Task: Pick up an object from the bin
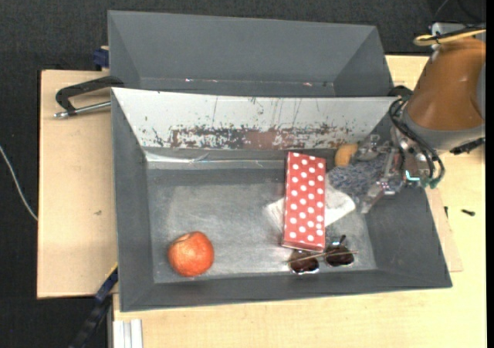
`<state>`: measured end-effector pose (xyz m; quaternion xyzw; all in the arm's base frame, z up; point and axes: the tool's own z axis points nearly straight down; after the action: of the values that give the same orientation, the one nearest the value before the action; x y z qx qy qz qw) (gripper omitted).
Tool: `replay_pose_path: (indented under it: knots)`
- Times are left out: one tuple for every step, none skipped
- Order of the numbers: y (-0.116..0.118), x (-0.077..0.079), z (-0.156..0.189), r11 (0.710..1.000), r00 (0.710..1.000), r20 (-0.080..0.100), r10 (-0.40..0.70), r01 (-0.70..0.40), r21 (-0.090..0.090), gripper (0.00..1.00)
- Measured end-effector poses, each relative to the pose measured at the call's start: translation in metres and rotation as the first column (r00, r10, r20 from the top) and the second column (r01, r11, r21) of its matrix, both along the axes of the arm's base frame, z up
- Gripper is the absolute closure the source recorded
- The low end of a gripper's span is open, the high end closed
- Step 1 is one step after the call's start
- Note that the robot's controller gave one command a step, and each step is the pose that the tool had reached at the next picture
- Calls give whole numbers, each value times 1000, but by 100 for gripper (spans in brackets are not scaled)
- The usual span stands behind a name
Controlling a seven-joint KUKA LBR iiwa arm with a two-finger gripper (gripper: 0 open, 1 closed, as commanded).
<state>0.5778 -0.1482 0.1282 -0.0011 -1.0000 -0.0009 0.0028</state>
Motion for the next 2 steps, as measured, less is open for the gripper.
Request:
replay_pose_path:
  knots:
    - [0,-4,-2,1000,1000,14,-18,18,-2,0]
    - [-4,-58,-56,987,987,12,-161,161,-1,0]
